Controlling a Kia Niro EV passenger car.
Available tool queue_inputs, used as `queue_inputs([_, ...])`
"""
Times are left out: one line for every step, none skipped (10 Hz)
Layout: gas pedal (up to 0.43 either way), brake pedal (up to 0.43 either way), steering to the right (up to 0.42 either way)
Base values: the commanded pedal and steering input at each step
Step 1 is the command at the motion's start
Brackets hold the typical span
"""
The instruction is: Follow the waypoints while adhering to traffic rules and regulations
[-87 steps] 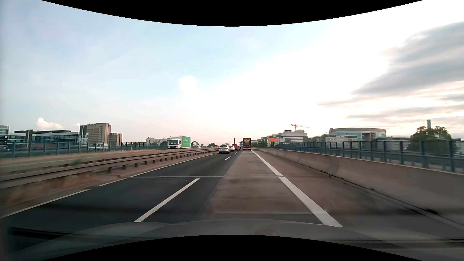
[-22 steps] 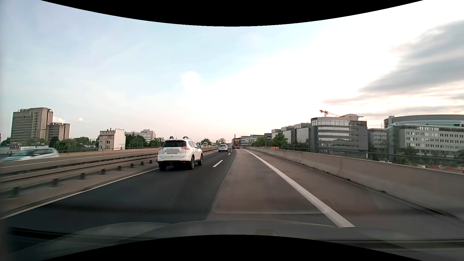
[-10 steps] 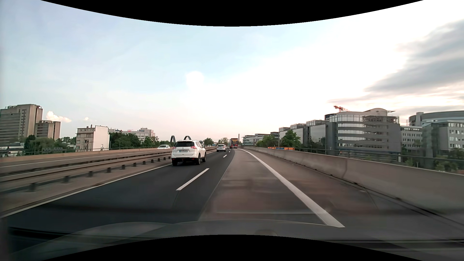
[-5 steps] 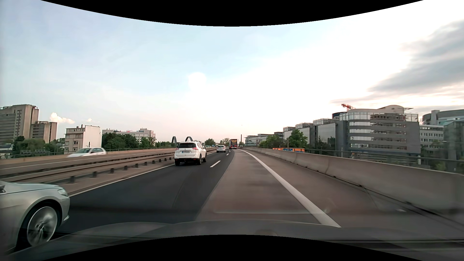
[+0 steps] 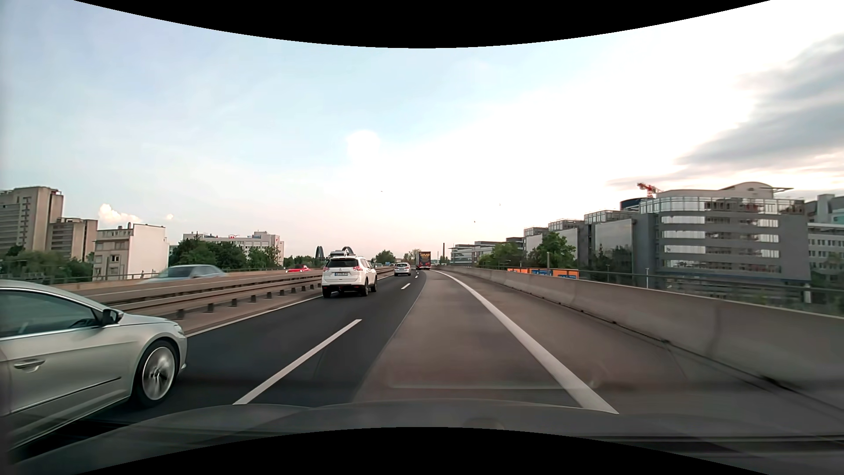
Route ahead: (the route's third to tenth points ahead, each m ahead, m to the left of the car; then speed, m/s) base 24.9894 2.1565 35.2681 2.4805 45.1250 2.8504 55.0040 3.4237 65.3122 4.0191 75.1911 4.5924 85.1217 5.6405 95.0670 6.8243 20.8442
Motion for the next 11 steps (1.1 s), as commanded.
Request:
queue_inputs([0.157,0.0,-0.009])
queue_inputs([0.157,0.0,-0.009])
queue_inputs([0.157,0.0,-0.009])
queue_inputs([0.157,0.0,-0.009])
queue_inputs([0.157,0.0,-0.009])
queue_inputs([0.157,0.0,-0.009])
queue_inputs([0.157,0.0,-0.009])
queue_inputs([0.157,0.0,-0.009])
queue_inputs([0.157,0.0,-0.01])
queue_inputs([0.157,0.0,-0.01])
queue_inputs([0.157,0.0,-0.01])
